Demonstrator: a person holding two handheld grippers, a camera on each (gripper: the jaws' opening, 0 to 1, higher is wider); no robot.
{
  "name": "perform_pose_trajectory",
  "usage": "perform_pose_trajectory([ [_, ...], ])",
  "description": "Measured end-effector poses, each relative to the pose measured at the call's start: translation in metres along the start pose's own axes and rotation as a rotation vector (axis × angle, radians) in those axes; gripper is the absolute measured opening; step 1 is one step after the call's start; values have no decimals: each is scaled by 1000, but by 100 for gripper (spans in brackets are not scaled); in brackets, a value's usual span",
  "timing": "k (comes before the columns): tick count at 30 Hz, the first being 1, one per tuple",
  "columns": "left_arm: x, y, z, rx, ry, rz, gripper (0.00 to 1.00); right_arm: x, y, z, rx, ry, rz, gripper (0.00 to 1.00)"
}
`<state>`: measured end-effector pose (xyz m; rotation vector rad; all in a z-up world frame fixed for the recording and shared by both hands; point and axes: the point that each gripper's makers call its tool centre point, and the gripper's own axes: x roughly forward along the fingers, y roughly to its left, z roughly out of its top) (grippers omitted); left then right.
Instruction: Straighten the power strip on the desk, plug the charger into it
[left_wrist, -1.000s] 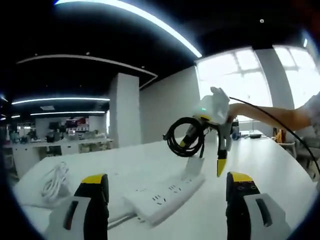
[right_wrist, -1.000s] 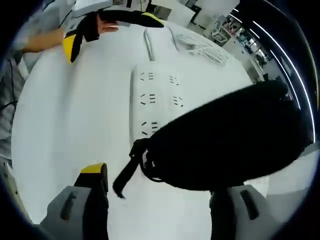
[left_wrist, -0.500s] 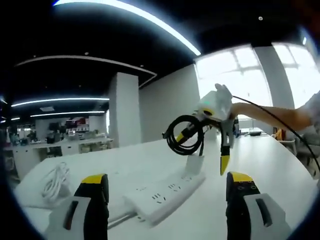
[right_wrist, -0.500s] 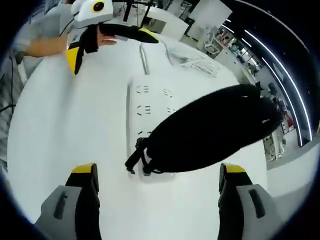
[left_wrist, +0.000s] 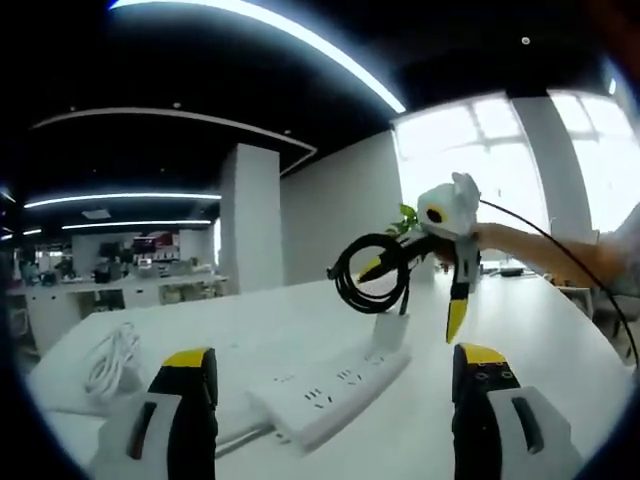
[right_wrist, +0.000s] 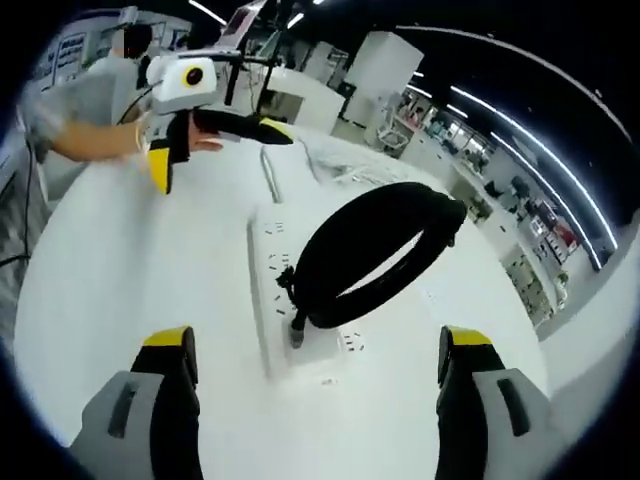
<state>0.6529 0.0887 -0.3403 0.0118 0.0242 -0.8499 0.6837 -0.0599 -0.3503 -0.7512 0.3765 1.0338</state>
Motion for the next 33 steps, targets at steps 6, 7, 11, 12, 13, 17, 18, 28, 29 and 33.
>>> perform_pose_trajectory([
  [6, -2, 3, 2, 10, 11, 14, 99, -7, 7, 2, 49, -90, -9, 100],
  [7, -3, 4, 3, 11, 12, 16, 99, -8, 8, 3, 57, -106, -11, 100],
  [11, -4, 6, 6, -1, 1, 19, 99, -8, 16, 11, 70, -201, -10, 100],
  [12, -4, 6, 6, -7, -1, 17, 99, -8, 17, 11, 81, -220, -9, 100],
  [13, -4, 6, 6, -10, -2, 17, 99, -9, 19, 14, 99, -246, -8, 100],
  [17, -3, 5, 5, 1, 4, 19, 99, -13, 21, 17, 132, -315, -19, 100],
  [18, -3, 4, 4, 1, 5, 17, 99, -14, 20, 17, 141, -326, -26, 100],
  [28, -2, 5, 2, 0, 14, 18, 99, -24, 6, 19, 232, -430, -120, 100],
  [29, -2, 5, 1, 1, 16, 18, 99, -25, 5, 20, 241, -440, -123, 100],
  [33, -2, 5, 0, -1, 19, 21, 99, -29, 1, 28, 303, -497, -151, 100],
])
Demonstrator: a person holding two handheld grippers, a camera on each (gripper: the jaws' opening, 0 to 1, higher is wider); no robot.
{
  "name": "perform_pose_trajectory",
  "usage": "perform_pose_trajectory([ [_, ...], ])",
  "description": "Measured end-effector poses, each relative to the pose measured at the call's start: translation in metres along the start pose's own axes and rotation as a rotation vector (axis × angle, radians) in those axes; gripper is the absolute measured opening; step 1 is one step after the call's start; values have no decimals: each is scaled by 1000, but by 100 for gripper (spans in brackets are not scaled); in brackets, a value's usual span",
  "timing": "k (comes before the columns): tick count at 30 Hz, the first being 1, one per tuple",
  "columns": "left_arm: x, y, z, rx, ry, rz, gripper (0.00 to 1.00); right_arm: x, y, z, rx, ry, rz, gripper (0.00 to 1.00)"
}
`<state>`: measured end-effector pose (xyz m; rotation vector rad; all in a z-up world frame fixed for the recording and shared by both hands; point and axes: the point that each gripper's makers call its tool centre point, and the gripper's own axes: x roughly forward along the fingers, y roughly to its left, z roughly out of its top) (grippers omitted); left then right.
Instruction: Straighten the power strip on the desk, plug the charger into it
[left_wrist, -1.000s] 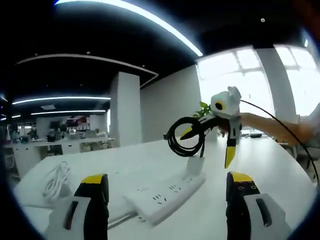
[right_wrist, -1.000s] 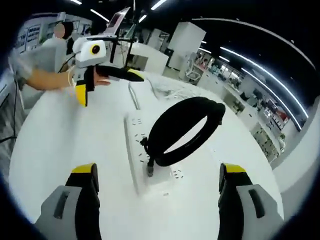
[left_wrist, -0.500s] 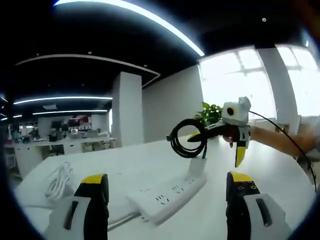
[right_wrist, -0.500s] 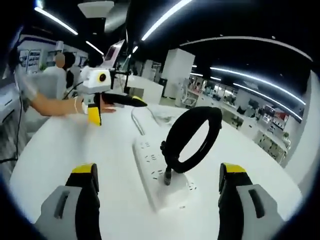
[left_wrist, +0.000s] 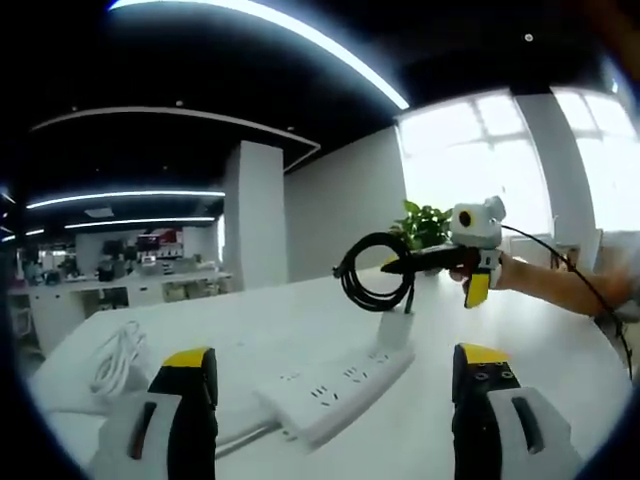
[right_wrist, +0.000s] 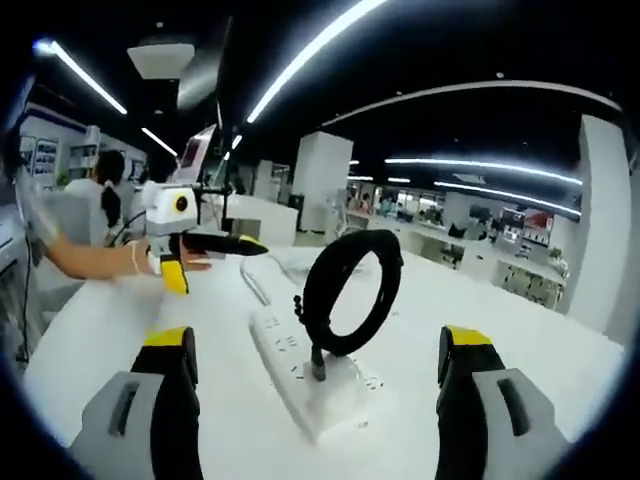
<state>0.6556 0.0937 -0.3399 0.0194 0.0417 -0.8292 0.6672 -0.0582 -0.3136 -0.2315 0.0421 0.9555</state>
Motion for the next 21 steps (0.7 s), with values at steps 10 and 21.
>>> perform_pose_trajectory([
  [10, -2, 7, -1, -44, 1, 20, 99, -4, 5, 13, 28, -23, -79, 100],
  [21, -5, 7, 8, -15, 56, 58, 99, -12, 16, 22, 59, -30, -126, 100],
])
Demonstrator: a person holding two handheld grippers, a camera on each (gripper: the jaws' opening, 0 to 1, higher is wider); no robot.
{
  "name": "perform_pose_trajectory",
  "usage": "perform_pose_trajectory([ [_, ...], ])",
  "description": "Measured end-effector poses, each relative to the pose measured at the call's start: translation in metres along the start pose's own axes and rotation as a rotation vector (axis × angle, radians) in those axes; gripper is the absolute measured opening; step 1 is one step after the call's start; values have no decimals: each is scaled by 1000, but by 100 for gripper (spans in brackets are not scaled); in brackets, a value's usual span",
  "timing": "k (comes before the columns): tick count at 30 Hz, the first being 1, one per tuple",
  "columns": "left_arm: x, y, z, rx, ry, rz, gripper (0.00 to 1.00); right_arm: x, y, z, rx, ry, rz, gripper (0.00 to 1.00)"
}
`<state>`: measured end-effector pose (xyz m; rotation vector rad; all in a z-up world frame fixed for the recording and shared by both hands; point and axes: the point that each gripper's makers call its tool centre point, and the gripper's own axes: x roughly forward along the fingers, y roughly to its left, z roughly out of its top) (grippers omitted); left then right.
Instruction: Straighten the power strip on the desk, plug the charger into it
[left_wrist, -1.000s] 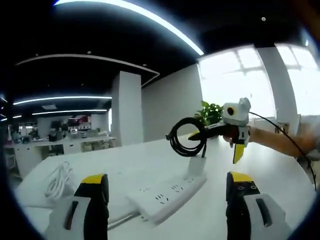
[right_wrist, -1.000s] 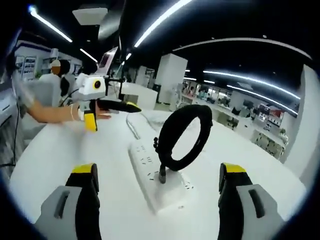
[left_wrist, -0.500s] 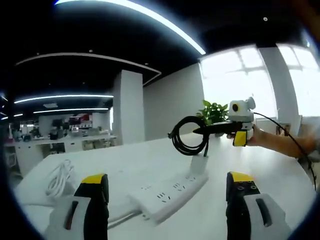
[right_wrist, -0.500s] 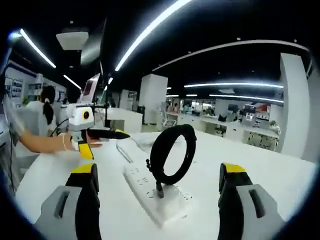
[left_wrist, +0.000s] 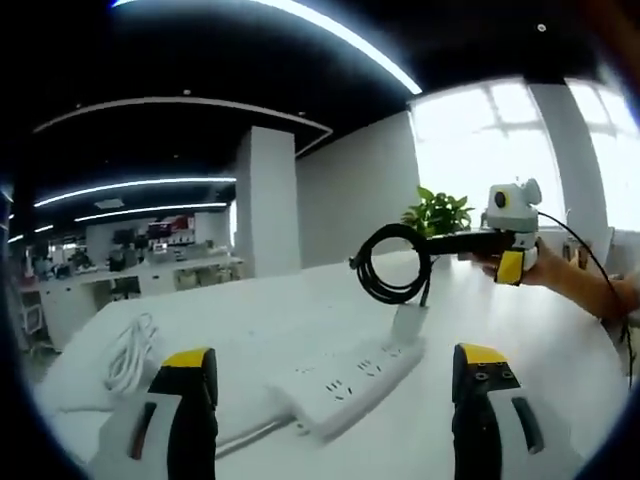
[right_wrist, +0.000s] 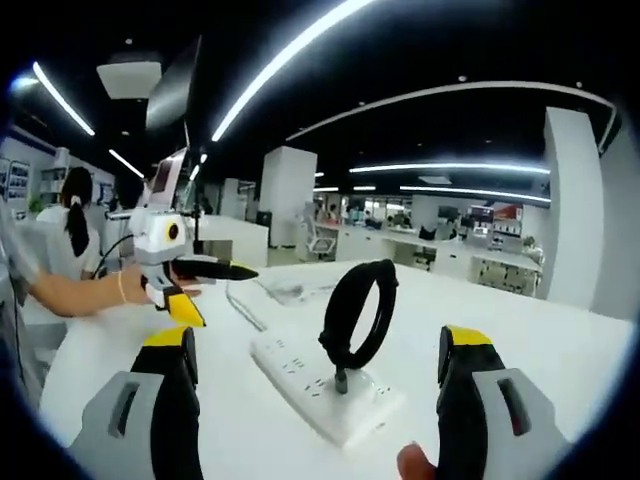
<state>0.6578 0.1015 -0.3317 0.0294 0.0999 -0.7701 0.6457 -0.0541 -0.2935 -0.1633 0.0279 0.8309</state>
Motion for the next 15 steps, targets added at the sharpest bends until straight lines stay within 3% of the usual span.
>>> perform_pose_trajectory([
  [15, -48, 14, 27, -73, -94, 170, 99, -36, 9, 21, 78, -78, -126, 100],
])
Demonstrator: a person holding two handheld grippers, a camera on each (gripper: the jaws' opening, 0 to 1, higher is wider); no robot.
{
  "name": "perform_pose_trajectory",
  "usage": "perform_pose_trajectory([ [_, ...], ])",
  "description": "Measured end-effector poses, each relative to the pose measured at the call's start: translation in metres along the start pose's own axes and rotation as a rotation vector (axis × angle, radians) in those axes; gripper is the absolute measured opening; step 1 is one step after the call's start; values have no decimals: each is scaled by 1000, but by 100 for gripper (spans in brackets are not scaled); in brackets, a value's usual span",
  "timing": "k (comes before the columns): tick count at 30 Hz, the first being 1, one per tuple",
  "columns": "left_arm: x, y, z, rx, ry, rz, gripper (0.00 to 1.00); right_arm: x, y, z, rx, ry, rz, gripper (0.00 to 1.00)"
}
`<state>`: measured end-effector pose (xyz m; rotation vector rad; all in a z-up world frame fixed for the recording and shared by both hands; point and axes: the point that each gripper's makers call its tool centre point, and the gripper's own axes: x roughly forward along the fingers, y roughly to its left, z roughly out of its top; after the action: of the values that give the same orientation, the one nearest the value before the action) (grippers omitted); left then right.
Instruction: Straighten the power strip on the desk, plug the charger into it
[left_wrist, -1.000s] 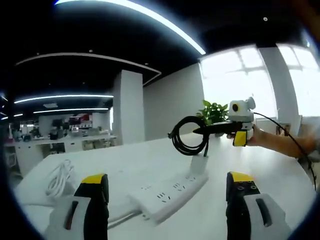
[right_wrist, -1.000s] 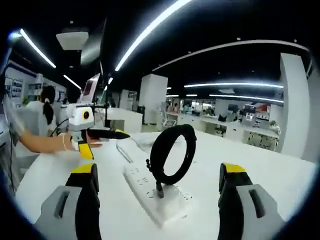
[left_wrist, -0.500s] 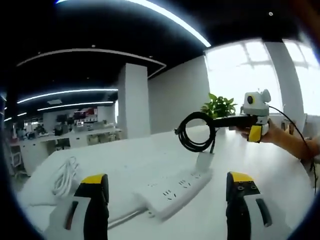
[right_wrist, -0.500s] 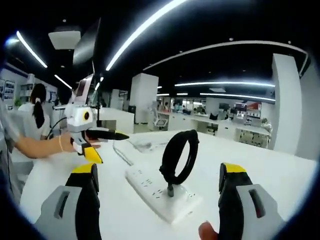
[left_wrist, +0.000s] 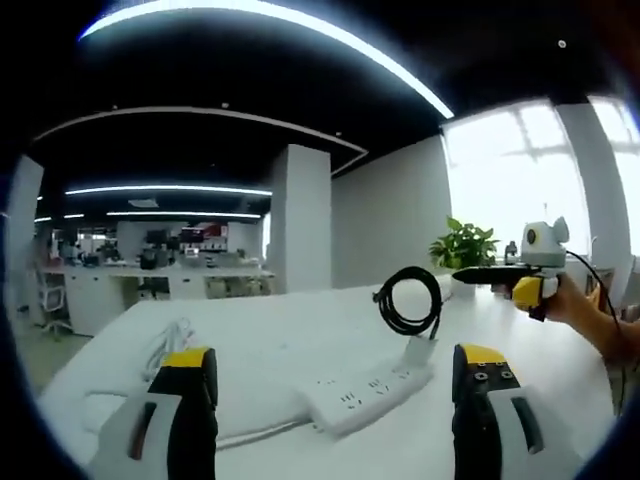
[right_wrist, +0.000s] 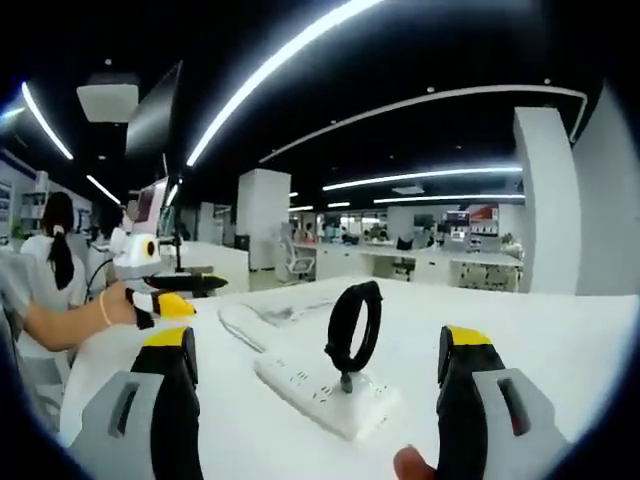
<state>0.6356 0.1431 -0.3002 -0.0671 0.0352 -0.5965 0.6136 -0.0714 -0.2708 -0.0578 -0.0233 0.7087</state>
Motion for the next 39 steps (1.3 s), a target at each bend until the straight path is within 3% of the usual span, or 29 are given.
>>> perform_pose_trajectory([
  [8, -22, 4, -1, -1, 10, 88, 99, -21, 4, -4, -45, 54, -100, 100],
  [18, -46, -10, -10, 4, 45, 125, 96, -48, 18, -17, 9, 117, -133, 100],
  [19, -48, -14, -14, -6, 66, 117, 95, -51, 22, -18, 6, 116, -129, 100],
  [24, -57, -27, -14, -29, 52, 106, 96, -64, 33, -17, 29, 81, -150, 100],
  [29, -66, -32, -15, -5, 71, 123, 95, -73, 39, -12, 29, 63, -170, 100],
  [39, -91, -40, -16, 2, 35, 158, 96, -96, 63, -17, 31, 44, -186, 100],
])
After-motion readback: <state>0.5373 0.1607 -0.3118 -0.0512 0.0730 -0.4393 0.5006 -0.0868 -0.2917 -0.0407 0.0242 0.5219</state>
